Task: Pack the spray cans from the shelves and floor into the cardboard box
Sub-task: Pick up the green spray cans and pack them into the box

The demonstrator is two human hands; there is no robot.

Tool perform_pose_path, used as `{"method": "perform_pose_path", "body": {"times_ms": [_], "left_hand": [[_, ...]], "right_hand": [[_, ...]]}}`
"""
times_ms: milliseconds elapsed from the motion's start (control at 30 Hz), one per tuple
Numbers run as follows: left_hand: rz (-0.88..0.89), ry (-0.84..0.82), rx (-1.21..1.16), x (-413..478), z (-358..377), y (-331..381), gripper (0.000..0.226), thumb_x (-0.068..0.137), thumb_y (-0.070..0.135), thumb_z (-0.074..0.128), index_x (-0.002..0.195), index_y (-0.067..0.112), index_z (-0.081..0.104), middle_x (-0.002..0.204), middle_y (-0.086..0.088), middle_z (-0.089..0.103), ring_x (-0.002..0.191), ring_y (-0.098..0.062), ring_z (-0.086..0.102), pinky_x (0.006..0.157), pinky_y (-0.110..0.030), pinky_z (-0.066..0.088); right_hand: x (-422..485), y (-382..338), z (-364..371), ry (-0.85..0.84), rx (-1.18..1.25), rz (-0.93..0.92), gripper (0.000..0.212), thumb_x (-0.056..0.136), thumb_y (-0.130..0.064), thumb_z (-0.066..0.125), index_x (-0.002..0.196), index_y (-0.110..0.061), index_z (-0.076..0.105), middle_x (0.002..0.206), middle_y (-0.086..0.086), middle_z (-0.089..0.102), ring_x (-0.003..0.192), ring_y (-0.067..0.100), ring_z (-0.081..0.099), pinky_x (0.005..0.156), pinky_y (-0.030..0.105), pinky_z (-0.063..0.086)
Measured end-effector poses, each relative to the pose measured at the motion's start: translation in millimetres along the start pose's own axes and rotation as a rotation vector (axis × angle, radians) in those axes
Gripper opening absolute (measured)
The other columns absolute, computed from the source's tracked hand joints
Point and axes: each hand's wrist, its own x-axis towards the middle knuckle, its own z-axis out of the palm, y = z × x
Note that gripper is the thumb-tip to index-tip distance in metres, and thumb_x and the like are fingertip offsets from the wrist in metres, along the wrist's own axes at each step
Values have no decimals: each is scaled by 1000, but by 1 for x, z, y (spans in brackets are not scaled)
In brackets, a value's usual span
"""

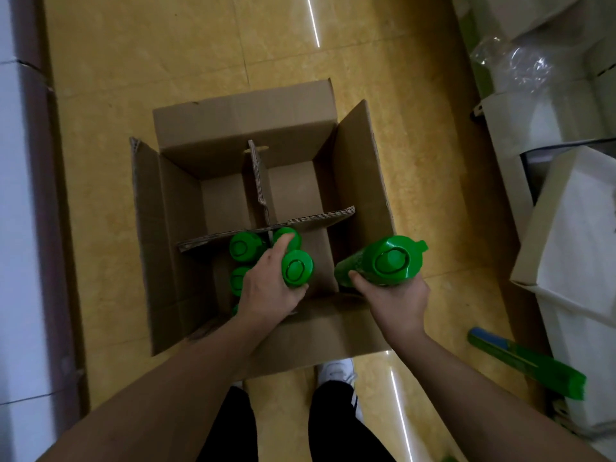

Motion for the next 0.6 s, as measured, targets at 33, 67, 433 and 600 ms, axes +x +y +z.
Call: {"method": "perform_pose_path", "body": {"times_ms": [33, 67, 433, 600], "left_hand": [[27, -34, 29, 0, 3, -4, 93, 71, 29, 89, 146, 40, 34, 132, 3, 57, 121, -18, 55, 103, -37, 49], [64, -77, 60, 0, 5, -8, 91, 73, 30, 87, 146, 39, 35, 133, 3, 58, 121, -19, 56, 102, -36, 50], [328, -132, 534, 5, 16, -33, 77, 68, 23, 88, 136, 19, 52, 128, -9, 54, 114, -28, 54, 74, -39, 56], [316, -118, 625, 17, 16, -24, 63, 78, 5, 75, 134, 14, 47, 130, -13, 40, 113, -29, 48, 72, -36, 52]], "right_hand": [[0, 2, 1, -4, -6, -1, 60, 56, -36, 93, 107, -16, 69, 86, -17, 66, 87, 7, 65, 75, 20, 49], [0, 4, 2, -10, -16, -3, 59, 56, -36, 94, 106, -16, 69, 86, -16, 67, 86, 7, 65, 74, 18, 49], [-3, 6, 6, -33, -32, 2, 59, 59, -29, 95, 110, -13, 69, 86, -27, 61, 80, -8, 59, 82, 26, 54], [-4, -1, 7, -60, -16, -6, 63, 54, -42, 89, 108, -20, 66, 88, -27, 62, 86, -3, 62, 85, 34, 57]]}}
